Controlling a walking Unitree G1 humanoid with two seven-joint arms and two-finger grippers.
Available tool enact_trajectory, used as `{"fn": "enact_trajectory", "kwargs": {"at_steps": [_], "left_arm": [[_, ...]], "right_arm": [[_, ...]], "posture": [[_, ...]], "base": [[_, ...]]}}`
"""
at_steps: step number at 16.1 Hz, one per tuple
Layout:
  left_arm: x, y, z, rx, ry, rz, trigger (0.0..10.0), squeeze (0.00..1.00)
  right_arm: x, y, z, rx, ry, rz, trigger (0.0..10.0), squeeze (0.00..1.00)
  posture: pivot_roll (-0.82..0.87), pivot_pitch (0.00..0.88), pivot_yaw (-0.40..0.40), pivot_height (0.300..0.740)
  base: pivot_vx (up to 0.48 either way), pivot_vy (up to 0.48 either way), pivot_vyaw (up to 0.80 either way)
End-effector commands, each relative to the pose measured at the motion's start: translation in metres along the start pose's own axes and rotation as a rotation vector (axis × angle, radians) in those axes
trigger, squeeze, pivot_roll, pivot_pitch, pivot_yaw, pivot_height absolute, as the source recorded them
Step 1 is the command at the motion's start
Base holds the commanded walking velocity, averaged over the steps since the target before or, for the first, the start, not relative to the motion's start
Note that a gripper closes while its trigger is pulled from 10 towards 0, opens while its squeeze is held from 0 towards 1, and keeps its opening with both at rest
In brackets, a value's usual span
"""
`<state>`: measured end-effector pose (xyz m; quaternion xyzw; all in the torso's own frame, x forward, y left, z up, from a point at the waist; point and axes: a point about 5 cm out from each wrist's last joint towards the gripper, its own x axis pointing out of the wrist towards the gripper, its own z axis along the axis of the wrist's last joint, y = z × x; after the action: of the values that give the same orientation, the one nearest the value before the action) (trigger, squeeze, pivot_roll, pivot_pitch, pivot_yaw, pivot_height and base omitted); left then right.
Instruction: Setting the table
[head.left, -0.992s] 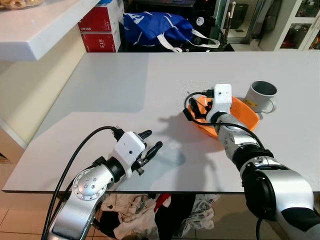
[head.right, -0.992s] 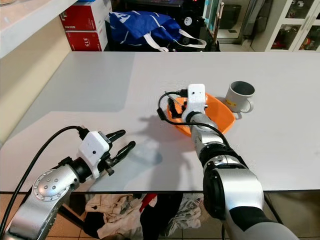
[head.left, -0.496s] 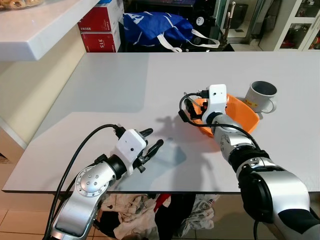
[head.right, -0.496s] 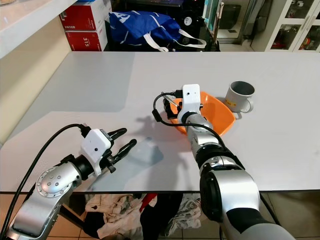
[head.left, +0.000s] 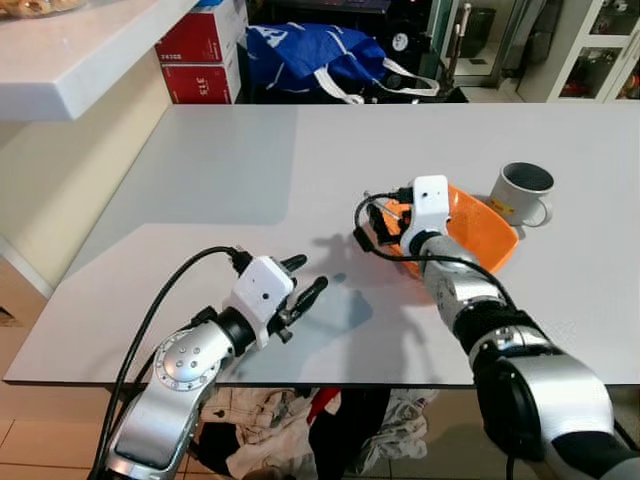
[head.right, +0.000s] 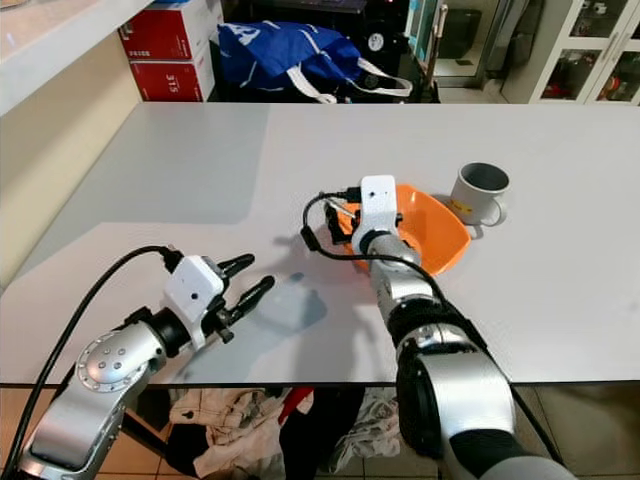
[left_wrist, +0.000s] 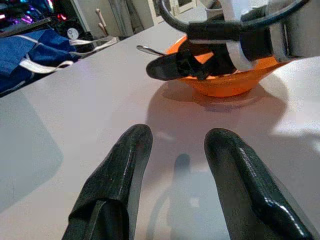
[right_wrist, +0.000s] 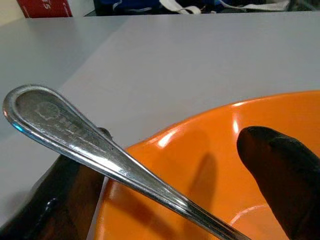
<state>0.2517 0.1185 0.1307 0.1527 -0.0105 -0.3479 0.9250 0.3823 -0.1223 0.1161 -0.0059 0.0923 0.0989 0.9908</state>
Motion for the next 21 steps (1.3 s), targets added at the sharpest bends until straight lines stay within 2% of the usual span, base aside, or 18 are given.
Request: {"fn": "enact_trajectory", "kwargs": {"at_steps": [1,5,8,12,19,20,21], "left_arm": [[0.002,0.002,0.001,0.015,-0.002,0.004,10.0,0.0],[0.004,0.002,0.0,0.016,-0.005,0.004,10.0,0.0],[0.005,0.003,-0.003,0.012,0.004,0.012,10.0,0.0],[0.008,0.004,-0.004,0.006,0.004,0.012,10.0,0.0],[0.011,0.005,-0.002,0.019,-0.012,0.034,10.0,0.0],[0.01,0.005,-0.002,0.02,-0.012,0.041,10.0,0.0],[0.01,0.005,-0.002,0.021,-0.011,0.047,10.0,0.0]], "right_arm": [[0.0,-0.001,0.003,-0.023,-0.017,-0.011,10.0,0.0],[-0.005,-0.008,0.0,-0.038,-0.031,-0.053,10.0,0.0],[-0.022,-0.016,-0.01,-0.099,-0.053,-0.111,10.0,0.0],[-0.038,-0.023,-0.02,-0.103,-0.047,-0.135,10.0,0.0],[-0.041,-0.021,-0.004,-0.139,-0.067,-0.127,10.0,0.0],[-0.041,-0.021,0.0,-0.151,-0.085,-0.119,10.0,0.0],[-0.044,-0.019,0.012,-0.209,-0.156,-0.112,10.0,0.0]], "posture": [[0.13,0.0,0.016,0.74],[0.12,0.0,0.014,0.74],[0.1,0.0,0.01,0.74],[0.07,0.0,0.02,0.74],[0.08,0.0,0.012,0.74],[0.08,0.0,0.012,0.74],[0.08,0.0,0.012,0.74]], "base": [[0.0,0.0,0.0],[0.0,0.0,0.0],[0.0,0.0,0.0],[0.0,0.0,0.0],[0.0,0.0,0.0],[0.0,0.0,0.0],[0.0,0.0,0.0]]}}
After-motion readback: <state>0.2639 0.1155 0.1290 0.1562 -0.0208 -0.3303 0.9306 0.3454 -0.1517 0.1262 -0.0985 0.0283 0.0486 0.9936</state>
